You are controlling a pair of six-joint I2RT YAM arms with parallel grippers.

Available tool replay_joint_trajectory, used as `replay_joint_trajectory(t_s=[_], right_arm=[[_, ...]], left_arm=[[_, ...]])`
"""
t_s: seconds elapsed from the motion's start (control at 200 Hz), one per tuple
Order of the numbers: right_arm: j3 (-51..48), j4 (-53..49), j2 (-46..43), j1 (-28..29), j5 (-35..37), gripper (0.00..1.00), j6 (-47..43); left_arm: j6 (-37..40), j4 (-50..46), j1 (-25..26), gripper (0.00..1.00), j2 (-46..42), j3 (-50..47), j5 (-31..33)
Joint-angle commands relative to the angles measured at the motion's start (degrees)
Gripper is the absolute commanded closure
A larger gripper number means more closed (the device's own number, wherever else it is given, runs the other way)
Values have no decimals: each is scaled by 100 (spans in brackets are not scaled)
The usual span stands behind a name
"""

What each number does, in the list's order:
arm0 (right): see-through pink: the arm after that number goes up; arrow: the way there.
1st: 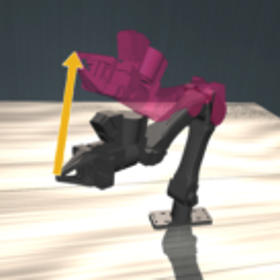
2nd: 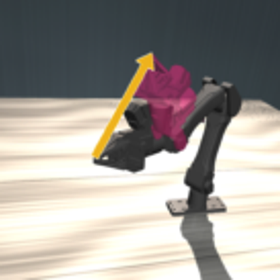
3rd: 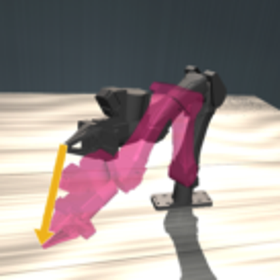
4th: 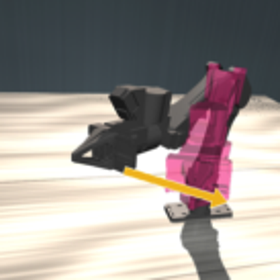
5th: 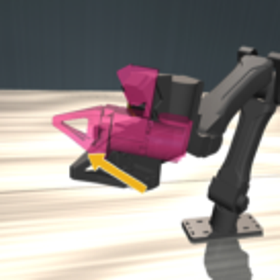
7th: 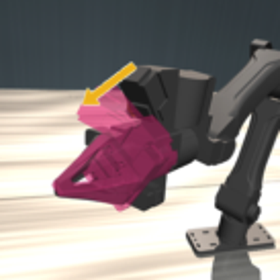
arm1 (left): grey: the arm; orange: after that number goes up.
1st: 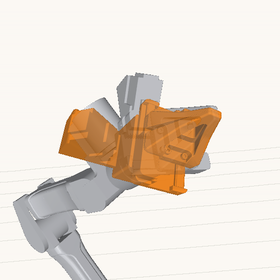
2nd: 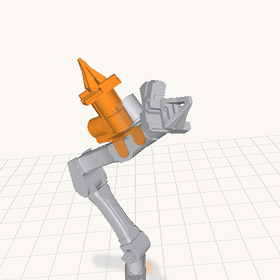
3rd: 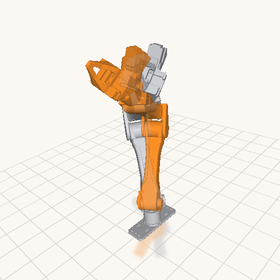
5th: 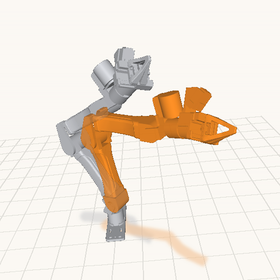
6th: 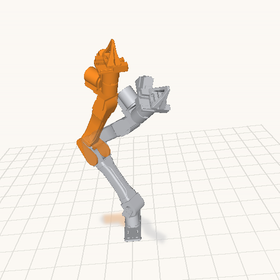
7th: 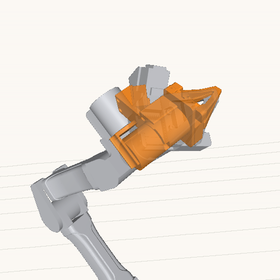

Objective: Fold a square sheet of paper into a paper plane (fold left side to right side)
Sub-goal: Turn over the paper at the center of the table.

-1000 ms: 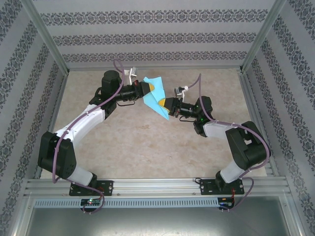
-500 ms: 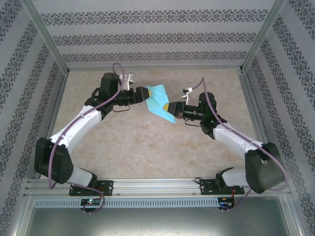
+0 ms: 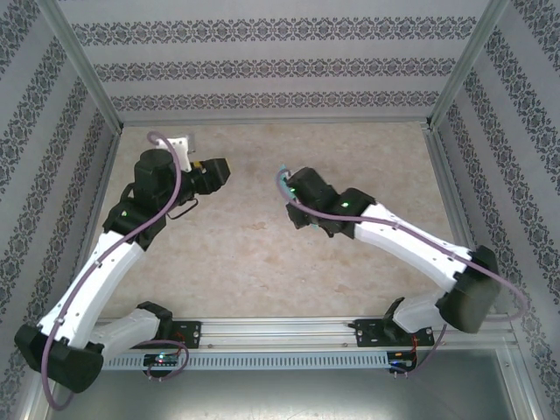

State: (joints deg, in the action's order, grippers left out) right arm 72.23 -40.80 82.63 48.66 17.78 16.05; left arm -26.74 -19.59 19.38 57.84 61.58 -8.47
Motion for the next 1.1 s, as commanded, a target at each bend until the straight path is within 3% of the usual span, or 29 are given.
replay_joint_trajectory(t_s=[0.0, 0.23, 0.639, 0.899, 1.094], right_arm=[[401, -1245, 532, 313, 1868, 87, -446], [942, -1899, 1945, 770, 2786, 84, -542], [1501, -2098, 3759, 1268, 2665, 81, -601], [1369, -1876, 3592, 1410, 1557, 44, -778], [813, -1342, 2624, 1407, 523, 23, -594]], left_arm=[[58, -262, -66, 24, -324, -252, 1213], [63, -439, -65, 22, -517, -394, 1480], [56, -429, -62, 21, -258, -330, 1263], [-5, -603, -62, 21, -79, -259, 1204], [-300, -632, -77, 17, 329, -242, 922]])
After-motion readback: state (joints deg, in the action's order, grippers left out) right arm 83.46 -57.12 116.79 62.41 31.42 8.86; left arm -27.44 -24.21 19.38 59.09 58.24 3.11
